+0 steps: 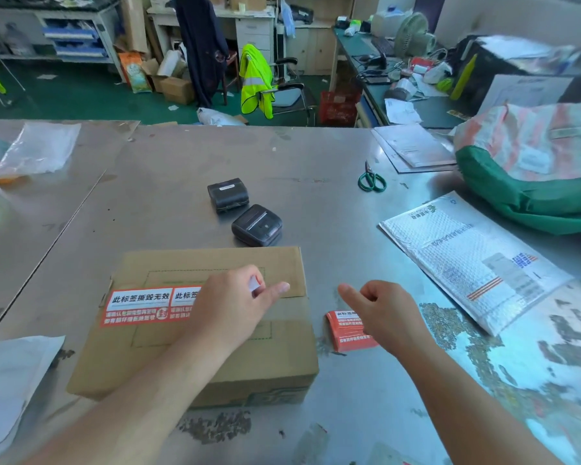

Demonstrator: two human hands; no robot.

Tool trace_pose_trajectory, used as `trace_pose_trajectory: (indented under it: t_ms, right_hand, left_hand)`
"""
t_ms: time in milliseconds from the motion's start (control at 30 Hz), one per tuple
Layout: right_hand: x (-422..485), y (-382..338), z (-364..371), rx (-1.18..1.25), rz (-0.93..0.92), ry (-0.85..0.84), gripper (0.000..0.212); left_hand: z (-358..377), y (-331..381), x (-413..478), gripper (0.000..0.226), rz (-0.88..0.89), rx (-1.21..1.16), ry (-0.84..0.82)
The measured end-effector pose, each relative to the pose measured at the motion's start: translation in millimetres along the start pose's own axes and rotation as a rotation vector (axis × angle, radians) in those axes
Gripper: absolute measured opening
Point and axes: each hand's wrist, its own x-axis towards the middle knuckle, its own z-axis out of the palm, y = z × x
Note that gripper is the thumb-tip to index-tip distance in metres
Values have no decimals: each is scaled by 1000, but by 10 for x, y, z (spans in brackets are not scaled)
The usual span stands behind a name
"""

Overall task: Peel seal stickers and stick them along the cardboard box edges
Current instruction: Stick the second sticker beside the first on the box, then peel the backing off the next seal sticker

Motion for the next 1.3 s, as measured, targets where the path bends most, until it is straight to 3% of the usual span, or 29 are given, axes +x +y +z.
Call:
trace_pose_trajectory:
  t_ms: [300, 500, 967, 1167, 1300]
  right_hand:
    - [73, 486, -59, 113, 124, -68, 46]
    - [171, 646, 24, 126, 190, -113, 47]
    - [514, 988, 225, 112, 293, -41, 52]
    - [624, 1140, 285, 51, 334, -3, 40]
    - [696, 1165, 322, 4, 351, -51, 35]
  left_hand:
    - [402, 230, -60, 48, 87, 160, 108]
    - [392, 123, -107, 39, 283, -14, 118]
    - [480, 31, -11, 36, 241, -100, 135]
    - [456, 38, -18, 27, 160, -254, 122]
    - [444, 42, -8, 45, 211, -192, 128]
